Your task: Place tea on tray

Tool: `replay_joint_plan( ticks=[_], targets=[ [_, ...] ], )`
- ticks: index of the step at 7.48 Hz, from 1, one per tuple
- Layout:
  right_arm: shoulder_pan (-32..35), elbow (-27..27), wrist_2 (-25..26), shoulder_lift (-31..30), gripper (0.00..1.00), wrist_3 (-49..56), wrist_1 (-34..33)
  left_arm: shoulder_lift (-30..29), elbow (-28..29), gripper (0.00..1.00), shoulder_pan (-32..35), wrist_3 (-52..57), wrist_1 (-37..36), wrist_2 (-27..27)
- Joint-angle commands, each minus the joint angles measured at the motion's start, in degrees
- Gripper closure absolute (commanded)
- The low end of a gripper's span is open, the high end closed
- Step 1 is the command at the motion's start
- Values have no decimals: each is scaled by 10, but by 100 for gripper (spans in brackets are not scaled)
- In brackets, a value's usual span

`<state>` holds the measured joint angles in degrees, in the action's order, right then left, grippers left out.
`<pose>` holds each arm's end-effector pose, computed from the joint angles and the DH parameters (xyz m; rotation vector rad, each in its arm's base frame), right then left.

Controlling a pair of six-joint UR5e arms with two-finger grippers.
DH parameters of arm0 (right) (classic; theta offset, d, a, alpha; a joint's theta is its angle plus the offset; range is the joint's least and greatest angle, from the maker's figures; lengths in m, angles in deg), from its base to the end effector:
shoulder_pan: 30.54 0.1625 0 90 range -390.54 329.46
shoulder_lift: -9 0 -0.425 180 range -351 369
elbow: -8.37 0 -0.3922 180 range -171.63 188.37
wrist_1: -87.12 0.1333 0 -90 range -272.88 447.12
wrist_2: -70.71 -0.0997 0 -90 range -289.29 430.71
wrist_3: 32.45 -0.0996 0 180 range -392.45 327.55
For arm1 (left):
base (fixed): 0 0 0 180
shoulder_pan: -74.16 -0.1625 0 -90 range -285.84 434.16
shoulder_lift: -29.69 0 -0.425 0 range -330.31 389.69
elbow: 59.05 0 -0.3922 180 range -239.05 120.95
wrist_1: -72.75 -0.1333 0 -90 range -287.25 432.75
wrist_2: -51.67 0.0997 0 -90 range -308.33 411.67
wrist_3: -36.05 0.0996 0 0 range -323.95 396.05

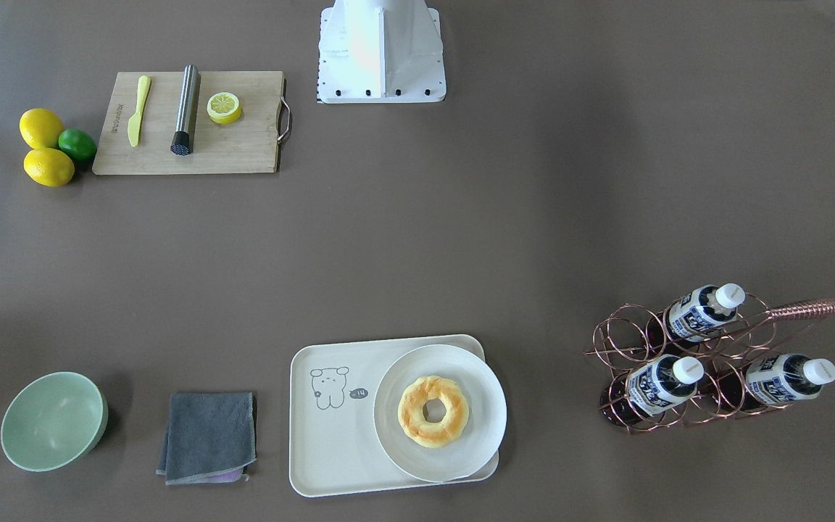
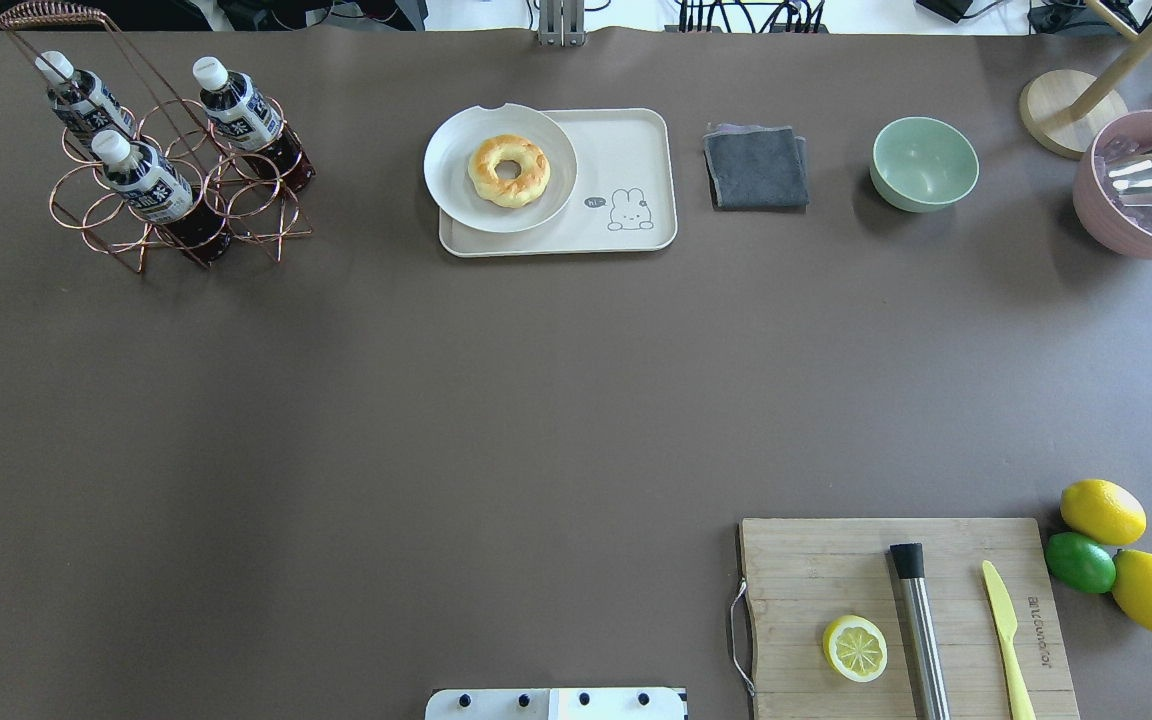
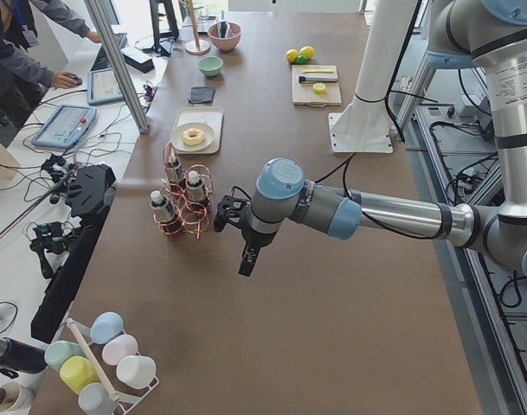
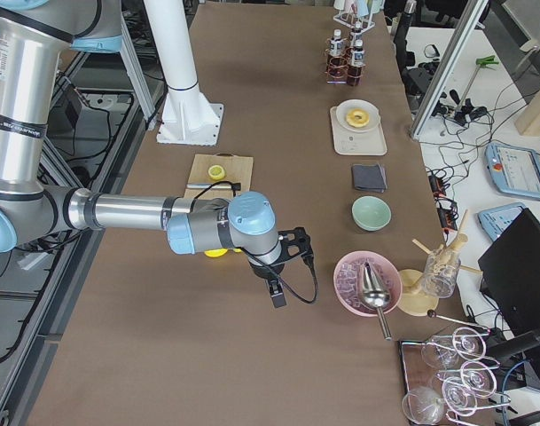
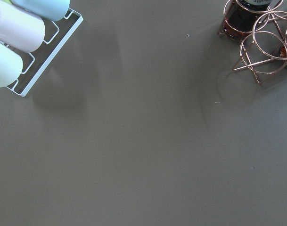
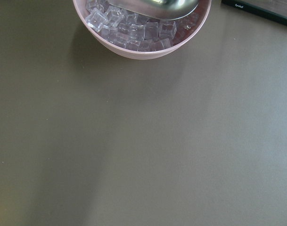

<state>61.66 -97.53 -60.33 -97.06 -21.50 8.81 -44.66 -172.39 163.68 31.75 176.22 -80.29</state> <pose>0.0827 -0.3844 0.6257 0.2735 -0.6884 -0.2177 -0.0634 -0.3943 0.5523 0.3219 0.7375 0.0722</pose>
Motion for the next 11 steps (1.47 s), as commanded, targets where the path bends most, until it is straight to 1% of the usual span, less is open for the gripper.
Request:
replay_joint_plan(
  ticks=[1,6,7,8,11],
  targets=[
    [0,0,-1,0,0,0,1,0,0,3,0,0,1,0],
    [-9,-2,-4,-1,0,2,0,1,0,2,1,1,1,-3],
    [-9,-2,-17,-13,0,3,3,0,0,2,0,-1,1,-3],
    [-9,-10,-18,-27,0,4,14,0,0,3,0,-2,1,-1],
    [-9,-10,-12,-27,0,4,14,-3,-14,3,-2,-4,-5,-15]
  ],
)
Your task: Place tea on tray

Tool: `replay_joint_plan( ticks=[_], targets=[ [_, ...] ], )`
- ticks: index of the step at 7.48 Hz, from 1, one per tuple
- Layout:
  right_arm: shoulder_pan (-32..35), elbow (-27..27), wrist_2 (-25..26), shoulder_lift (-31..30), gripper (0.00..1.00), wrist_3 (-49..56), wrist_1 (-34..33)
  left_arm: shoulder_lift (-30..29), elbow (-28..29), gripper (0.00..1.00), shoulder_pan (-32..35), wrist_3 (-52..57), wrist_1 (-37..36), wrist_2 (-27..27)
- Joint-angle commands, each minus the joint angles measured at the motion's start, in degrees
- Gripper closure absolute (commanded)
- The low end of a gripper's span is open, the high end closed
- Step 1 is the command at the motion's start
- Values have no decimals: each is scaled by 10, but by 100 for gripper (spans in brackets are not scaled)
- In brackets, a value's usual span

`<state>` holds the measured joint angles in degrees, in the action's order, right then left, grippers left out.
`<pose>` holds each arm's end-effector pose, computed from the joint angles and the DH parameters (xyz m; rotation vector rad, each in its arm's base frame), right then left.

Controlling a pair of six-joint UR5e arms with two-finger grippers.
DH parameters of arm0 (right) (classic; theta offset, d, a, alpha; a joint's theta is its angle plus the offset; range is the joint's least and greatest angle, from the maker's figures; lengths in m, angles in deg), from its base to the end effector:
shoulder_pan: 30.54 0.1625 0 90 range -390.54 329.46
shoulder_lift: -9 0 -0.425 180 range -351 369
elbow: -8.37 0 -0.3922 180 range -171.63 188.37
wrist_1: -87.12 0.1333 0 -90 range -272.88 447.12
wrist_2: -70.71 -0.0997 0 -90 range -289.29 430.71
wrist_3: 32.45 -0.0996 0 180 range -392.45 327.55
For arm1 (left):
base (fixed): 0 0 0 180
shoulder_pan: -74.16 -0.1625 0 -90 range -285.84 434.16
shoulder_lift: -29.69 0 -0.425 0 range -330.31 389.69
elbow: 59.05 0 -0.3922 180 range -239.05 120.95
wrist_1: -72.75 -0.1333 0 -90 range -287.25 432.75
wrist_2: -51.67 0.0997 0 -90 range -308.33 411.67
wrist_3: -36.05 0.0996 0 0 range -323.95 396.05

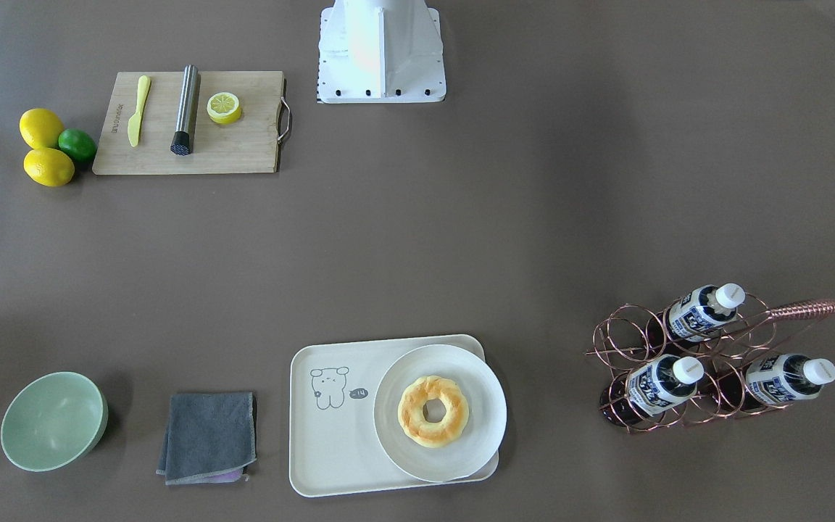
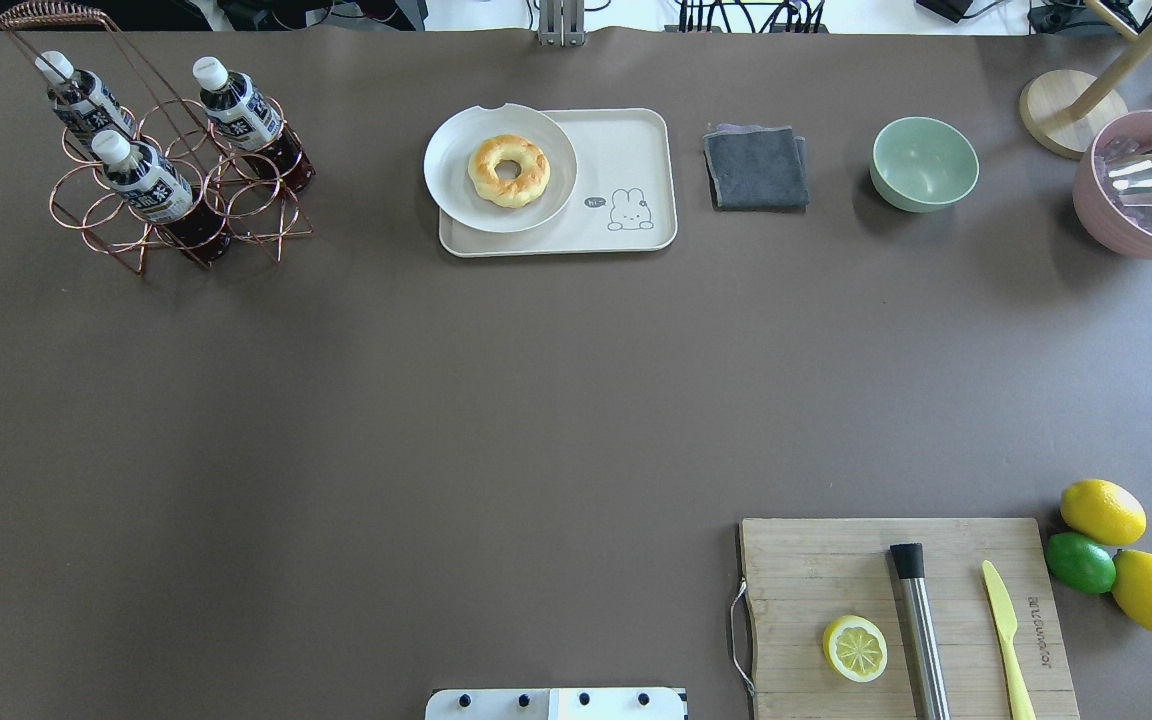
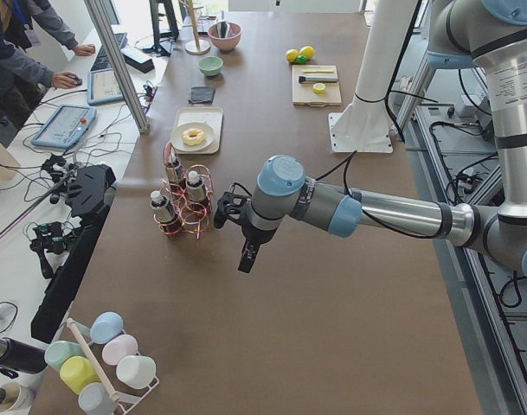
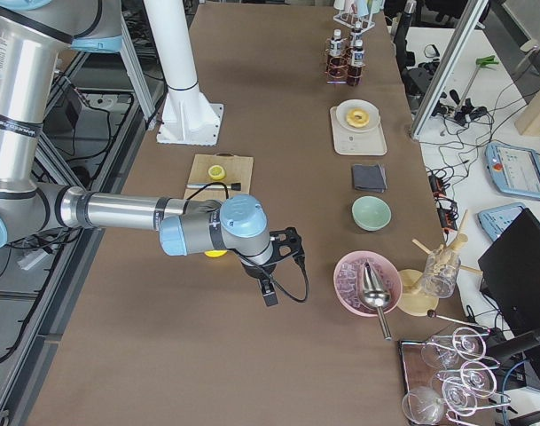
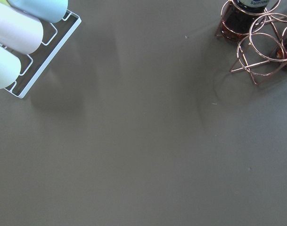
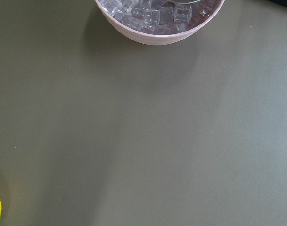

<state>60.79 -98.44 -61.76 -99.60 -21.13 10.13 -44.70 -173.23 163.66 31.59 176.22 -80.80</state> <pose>0.0746 -0.3669 0.6302 0.2676 -0.7154 -0.2384 -0.0626 -0.3940 0.5441 0.3346 0.7466 0.0773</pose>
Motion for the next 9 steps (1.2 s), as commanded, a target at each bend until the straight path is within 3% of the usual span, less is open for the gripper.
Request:
replay_joint_plan(
  ticks=[1,3,5,7,9],
  targets=[
    [0,-3,0,-2,0,0,1,-7,-6,3,-5,-36,0,-34],
    [0,-8,1,-4,0,-4,1,-22,-39,3,-40,-158,30,-31],
    [0,-9,-2,-3,0,-4,1,-77,-44,3,-84,-271,41,-18],
    [0,-9,-2,-2,0,-7,1,-116,-50,3,-147,-331,40,46],
    [0,-9,3,-3,0,-8,1,-160,-40,3,-172,-367,37,61]
  ],
)
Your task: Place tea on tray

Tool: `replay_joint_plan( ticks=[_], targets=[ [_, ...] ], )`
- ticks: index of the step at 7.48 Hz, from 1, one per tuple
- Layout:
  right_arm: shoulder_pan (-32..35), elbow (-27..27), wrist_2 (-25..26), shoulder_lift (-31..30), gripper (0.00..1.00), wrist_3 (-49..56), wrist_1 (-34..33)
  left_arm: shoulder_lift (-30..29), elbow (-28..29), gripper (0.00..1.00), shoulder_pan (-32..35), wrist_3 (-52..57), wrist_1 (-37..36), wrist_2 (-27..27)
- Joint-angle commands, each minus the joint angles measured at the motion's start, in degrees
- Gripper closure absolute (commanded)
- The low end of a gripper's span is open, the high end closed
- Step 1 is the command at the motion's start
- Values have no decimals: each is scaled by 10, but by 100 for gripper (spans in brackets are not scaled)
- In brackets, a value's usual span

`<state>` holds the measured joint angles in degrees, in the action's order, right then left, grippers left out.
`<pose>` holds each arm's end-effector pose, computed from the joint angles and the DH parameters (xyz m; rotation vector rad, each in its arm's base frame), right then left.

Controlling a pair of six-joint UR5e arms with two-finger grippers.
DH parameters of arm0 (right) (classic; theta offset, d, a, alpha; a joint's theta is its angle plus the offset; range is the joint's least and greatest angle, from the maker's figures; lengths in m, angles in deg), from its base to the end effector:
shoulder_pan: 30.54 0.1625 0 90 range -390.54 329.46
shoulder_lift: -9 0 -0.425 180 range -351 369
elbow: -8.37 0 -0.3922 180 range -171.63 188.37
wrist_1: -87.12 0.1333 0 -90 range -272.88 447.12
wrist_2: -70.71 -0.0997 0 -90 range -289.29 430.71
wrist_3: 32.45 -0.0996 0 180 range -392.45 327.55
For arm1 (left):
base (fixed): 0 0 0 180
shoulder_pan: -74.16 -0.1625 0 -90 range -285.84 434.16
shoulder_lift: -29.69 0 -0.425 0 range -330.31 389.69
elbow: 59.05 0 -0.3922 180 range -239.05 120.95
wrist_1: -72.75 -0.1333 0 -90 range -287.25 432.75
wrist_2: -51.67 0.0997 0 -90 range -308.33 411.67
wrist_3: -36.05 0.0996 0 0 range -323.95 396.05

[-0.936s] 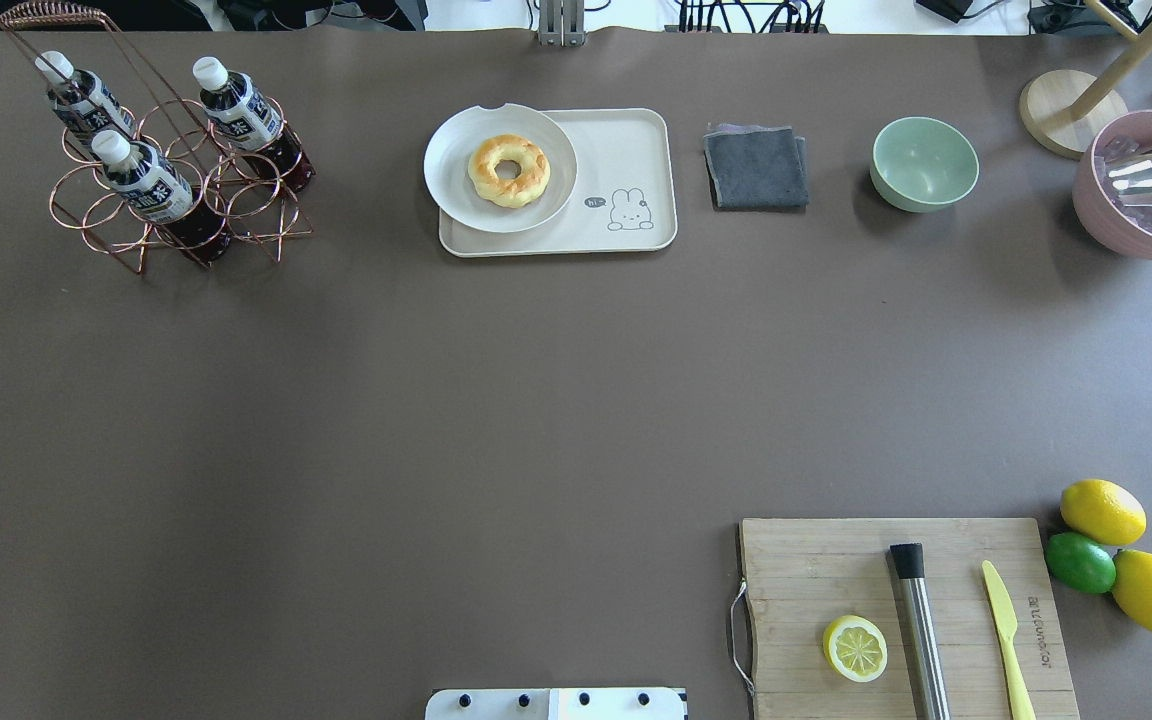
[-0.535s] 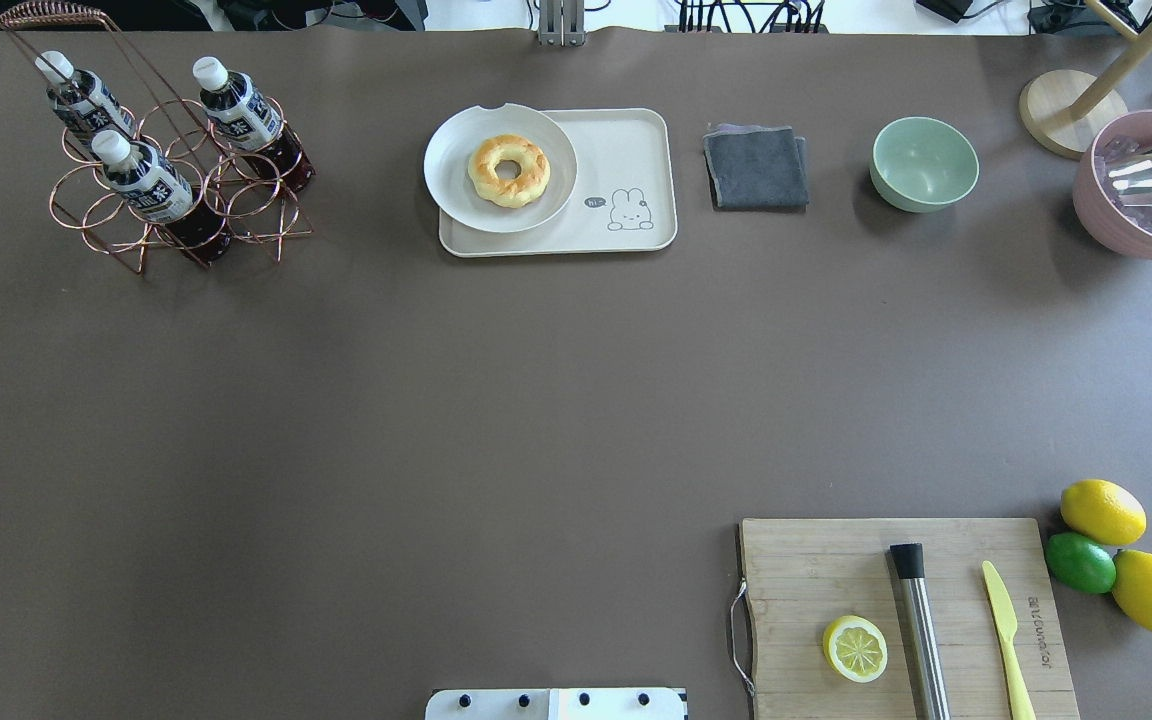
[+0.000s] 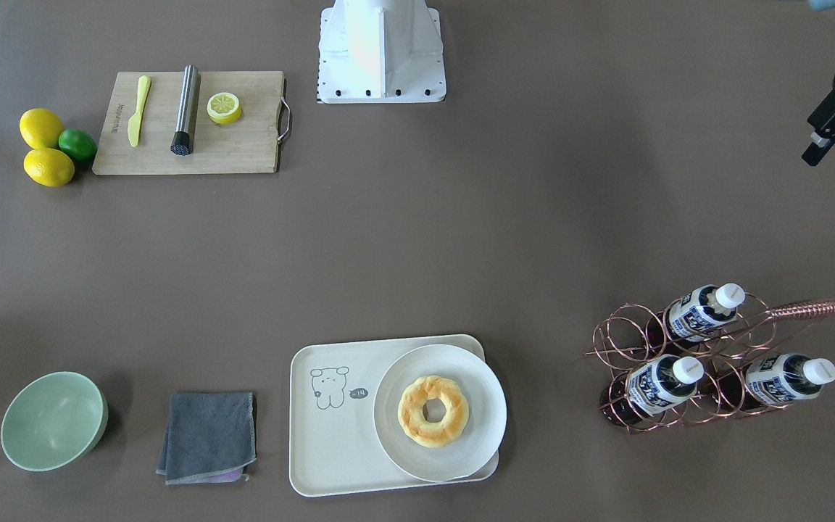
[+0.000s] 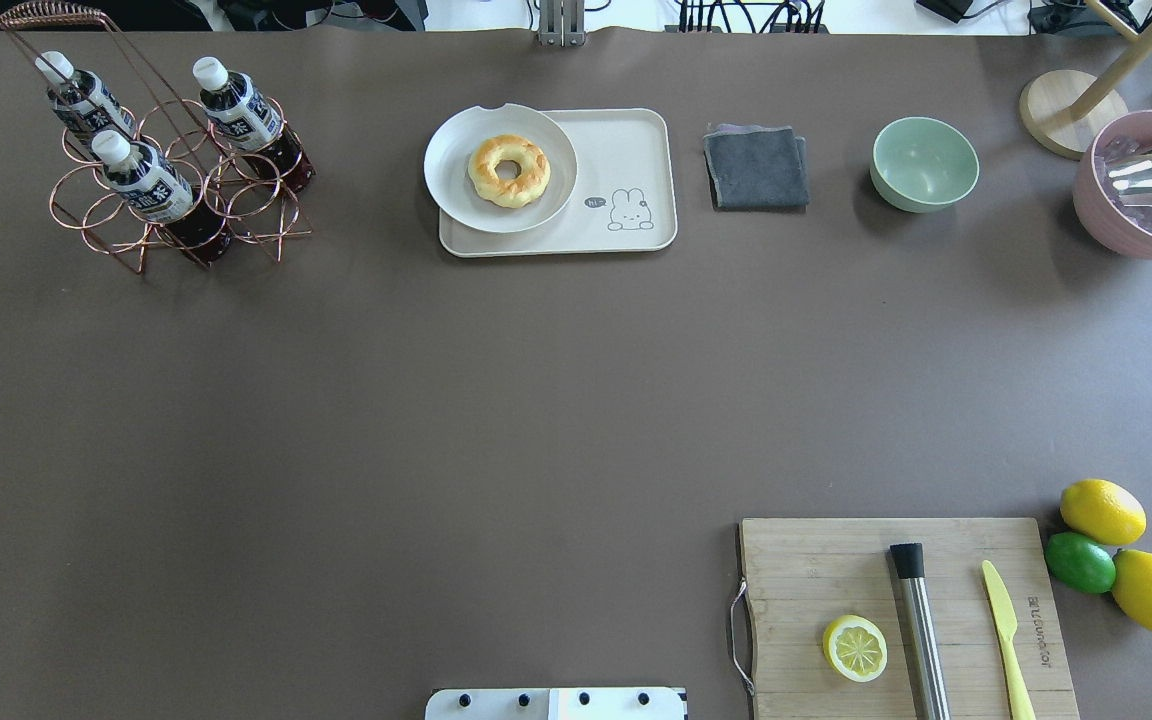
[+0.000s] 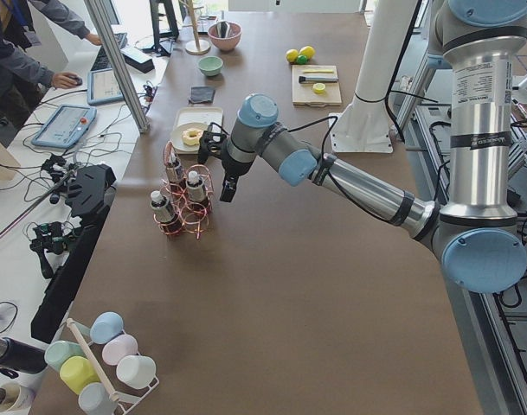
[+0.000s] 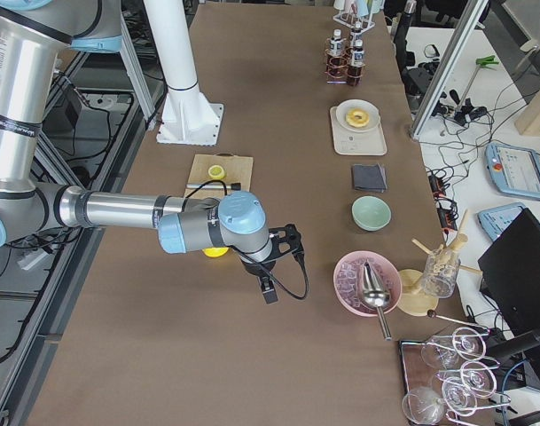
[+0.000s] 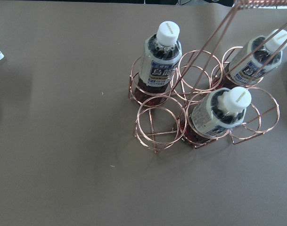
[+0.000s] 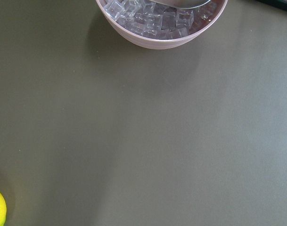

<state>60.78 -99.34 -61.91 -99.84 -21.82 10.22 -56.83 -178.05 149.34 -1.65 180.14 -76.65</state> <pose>0.0743 -0.3660 0.6235 0.2758 -0.7179 -0.2321 0.0471 -0.4575 0.4071 0.3634 0.8878 -0.1180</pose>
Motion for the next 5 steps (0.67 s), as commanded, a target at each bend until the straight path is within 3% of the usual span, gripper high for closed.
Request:
replay_joint_plan(
  ticks=[1,3,5],
  targets=[
    [0,0,4,-1,0,-1,1,-68,14,3,-71,-73,-3,82],
    [0,1,3,-1,0,-3,0,-154,83,3,-112,-84,-3,126],
    [-1,1,1,-1,0,-3,0,-202,151,3,-135,-79,1,155]
  ],
)
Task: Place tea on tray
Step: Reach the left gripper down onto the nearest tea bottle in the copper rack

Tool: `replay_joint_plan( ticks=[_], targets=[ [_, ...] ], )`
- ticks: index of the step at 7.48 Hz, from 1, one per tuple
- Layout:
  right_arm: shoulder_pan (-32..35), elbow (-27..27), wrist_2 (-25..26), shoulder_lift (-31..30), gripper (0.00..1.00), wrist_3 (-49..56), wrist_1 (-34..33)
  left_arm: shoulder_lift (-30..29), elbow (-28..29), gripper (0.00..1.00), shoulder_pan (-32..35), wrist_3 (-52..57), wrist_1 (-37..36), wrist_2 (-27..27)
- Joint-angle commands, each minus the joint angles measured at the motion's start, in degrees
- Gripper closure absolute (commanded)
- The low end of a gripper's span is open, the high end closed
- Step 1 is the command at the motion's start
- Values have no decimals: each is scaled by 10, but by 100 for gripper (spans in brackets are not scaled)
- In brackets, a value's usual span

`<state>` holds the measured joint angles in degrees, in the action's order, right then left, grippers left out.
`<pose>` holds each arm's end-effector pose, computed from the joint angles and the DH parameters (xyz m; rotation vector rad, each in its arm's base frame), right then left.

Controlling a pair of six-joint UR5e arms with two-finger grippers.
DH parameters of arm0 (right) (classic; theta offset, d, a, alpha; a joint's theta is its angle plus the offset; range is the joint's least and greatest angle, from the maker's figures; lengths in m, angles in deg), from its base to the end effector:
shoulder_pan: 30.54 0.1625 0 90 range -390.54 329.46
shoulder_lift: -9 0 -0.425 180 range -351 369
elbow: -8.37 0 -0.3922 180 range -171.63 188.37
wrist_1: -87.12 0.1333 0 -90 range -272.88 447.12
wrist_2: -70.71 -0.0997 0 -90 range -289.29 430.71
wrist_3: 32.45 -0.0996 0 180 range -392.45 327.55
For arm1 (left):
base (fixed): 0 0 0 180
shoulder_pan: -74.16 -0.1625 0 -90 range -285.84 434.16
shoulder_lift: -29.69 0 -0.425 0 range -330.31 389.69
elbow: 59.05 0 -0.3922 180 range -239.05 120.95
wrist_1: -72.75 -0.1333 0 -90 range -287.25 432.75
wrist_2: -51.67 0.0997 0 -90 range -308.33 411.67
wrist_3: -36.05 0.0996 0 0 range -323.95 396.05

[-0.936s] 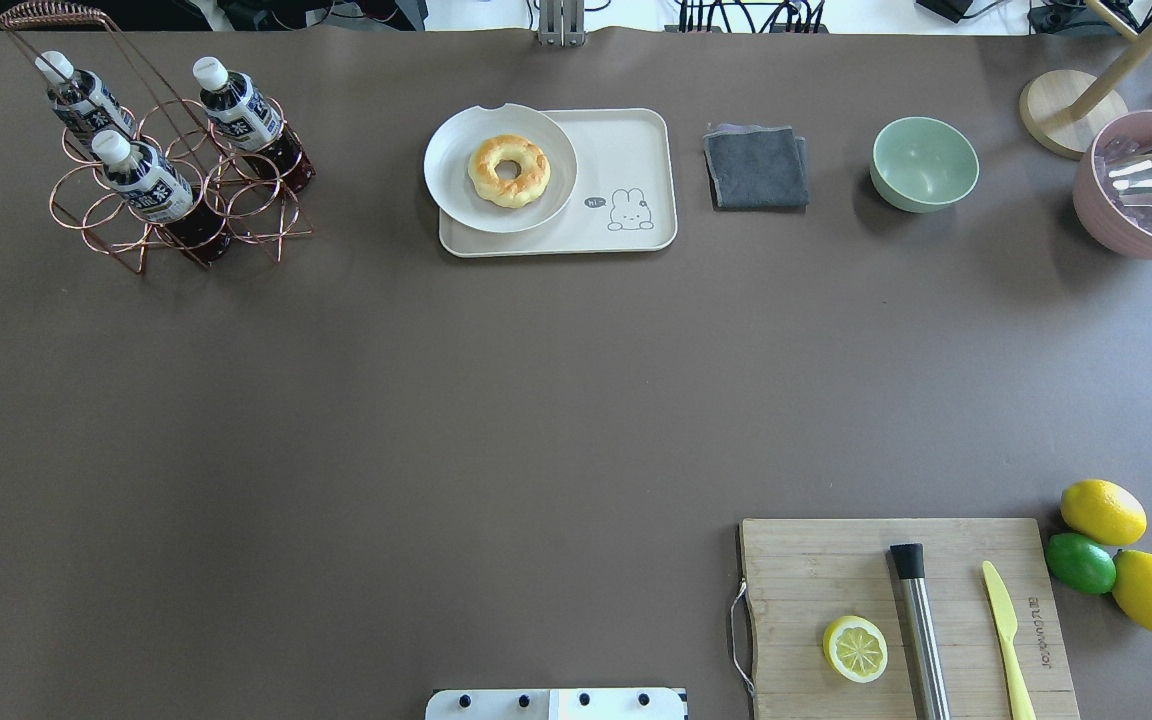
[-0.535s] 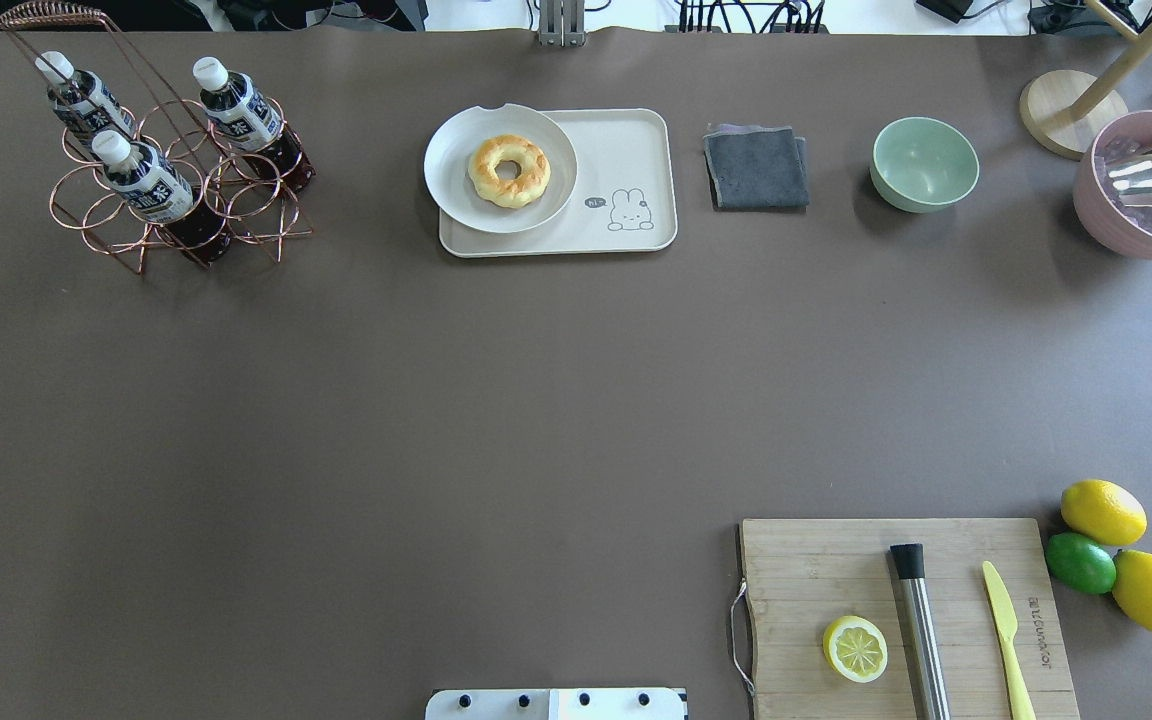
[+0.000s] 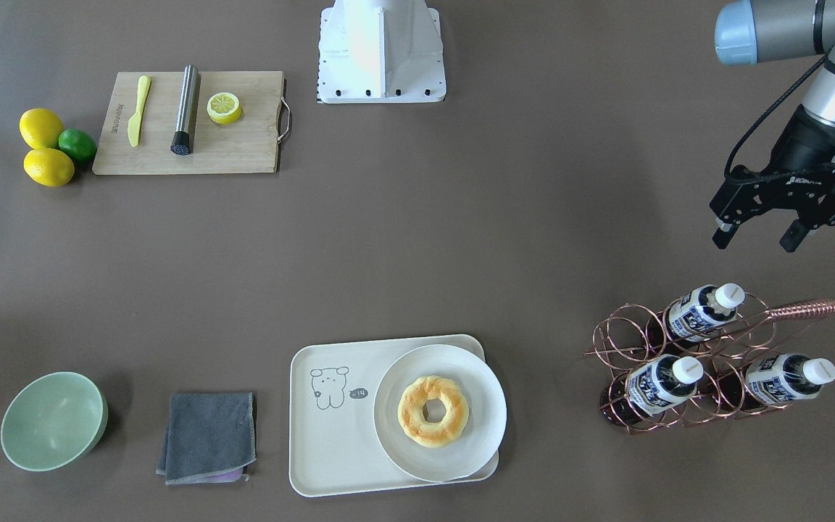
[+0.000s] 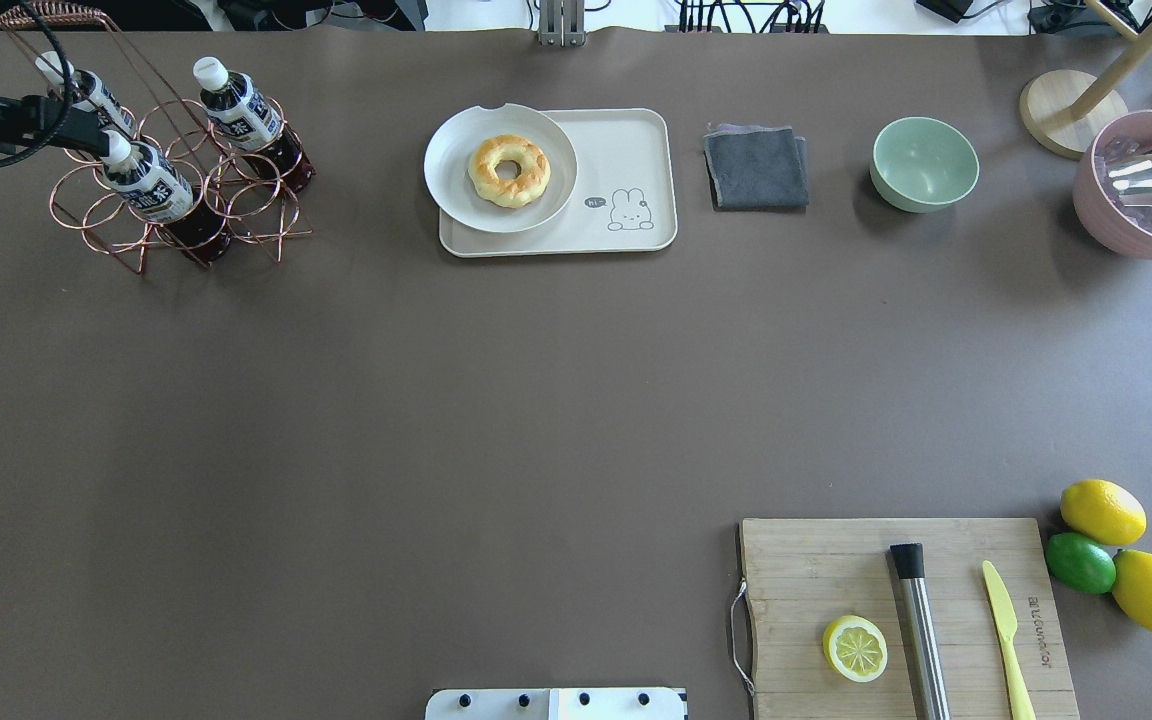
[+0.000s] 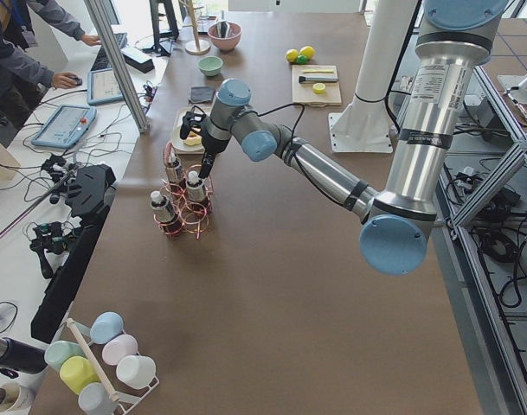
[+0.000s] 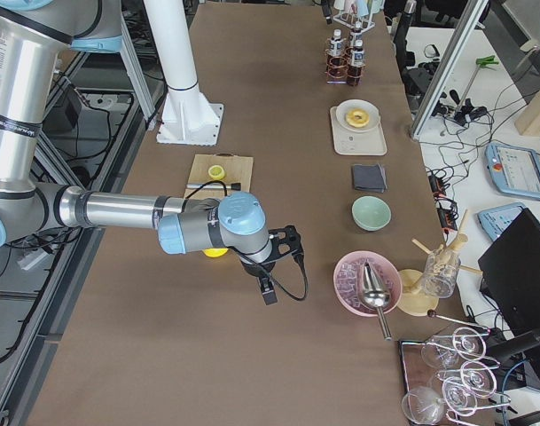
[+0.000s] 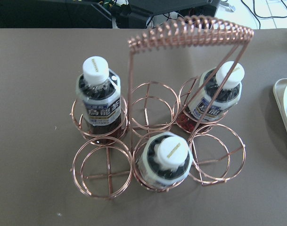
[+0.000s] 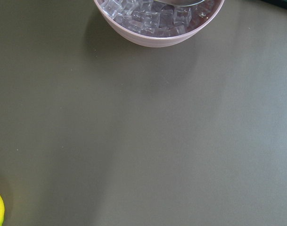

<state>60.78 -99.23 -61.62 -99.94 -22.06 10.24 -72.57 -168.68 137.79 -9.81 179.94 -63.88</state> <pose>0.0747 -0.3652 0.6254 0.2708 -0.7137 -0.2265 0.1662 -0.5387 0.3541 0.4333 0.8333 -0.1239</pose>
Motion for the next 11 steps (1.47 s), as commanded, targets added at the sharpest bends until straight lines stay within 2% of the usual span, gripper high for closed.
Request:
replay_joint_plan(
  ticks=[1,3,6,11],
  targets=[
    [-1,2,-2,0,0,0,1,-50,75,3,-25,2,6,32],
    [-1,2,-3,1,0,-1,1,-50,86,6,-37,-1,12,45],
    [-1,0,-4,0,0,-1,1,-51,87,20,-40,-2,11,41],
    [-1,-1,-4,0,0,-1,2,-47,86,23,-34,6,11,21]
  ],
)
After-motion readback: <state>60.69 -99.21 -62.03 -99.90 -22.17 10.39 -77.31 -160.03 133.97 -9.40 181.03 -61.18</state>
